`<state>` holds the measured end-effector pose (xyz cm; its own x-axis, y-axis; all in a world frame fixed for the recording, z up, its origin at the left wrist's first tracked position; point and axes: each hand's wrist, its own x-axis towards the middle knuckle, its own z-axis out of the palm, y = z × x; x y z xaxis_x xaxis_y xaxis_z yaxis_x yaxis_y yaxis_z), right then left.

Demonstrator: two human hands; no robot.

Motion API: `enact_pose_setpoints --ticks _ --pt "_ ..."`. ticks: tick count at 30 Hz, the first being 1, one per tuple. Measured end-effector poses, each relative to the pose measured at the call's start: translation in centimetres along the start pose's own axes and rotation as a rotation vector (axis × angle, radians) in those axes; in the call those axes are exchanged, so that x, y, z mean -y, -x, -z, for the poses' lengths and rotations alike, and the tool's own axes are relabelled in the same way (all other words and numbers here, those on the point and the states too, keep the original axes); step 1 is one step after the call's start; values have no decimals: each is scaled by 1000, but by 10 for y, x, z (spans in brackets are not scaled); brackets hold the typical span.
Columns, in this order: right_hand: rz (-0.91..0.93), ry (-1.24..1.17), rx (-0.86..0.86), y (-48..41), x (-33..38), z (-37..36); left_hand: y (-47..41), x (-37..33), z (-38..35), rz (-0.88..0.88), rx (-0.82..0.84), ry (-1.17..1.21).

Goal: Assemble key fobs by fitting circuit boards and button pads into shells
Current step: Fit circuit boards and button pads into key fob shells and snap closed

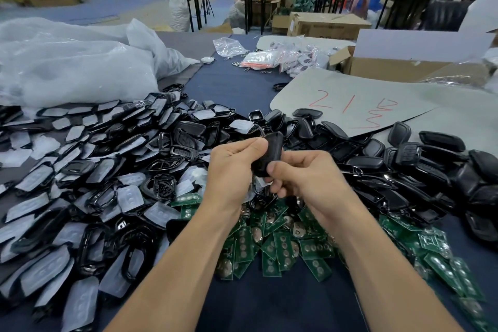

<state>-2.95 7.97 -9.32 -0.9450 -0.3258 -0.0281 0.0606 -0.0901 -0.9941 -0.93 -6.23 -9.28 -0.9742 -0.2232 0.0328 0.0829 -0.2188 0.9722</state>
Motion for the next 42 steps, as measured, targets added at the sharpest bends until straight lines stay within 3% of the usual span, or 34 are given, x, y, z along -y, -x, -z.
enact_pose_setpoints --ticks 4,5,7,9,13,16,24,32,37,42 --pt "139 -500 -212 -1 13 23 0 -2 3 -38 -105 -25" --pt "146 -485 -286 -2 13 27 -1 -3 3 -47 -154 -36" --pt "119 -189 -448 -6 6 28 -2 -4 5 -53 -259 -41" --pt "102 283 -520 -7 -3 24 -3 -5 6 -57 -331 -50" --pt "81 832 -227 -8 -12 9 -5 -6 8 -98 -393 -99" --pt "98 998 -140 -6 -15 0 -6 -7 9 -126 -415 -132" --pt "223 664 -355 -3 -15 8 -8 -9 15 -147 -456 -189" --pt "195 529 -427 -6 -15 7 -9 -8 22 -212 -562 -277" --pt "211 355 -430 -7 -12 6 -12 -9 27 -161 -640 -231" --pt "288 432 -532 -6 -10 8 -11 -6 24 -180 -578 -318"
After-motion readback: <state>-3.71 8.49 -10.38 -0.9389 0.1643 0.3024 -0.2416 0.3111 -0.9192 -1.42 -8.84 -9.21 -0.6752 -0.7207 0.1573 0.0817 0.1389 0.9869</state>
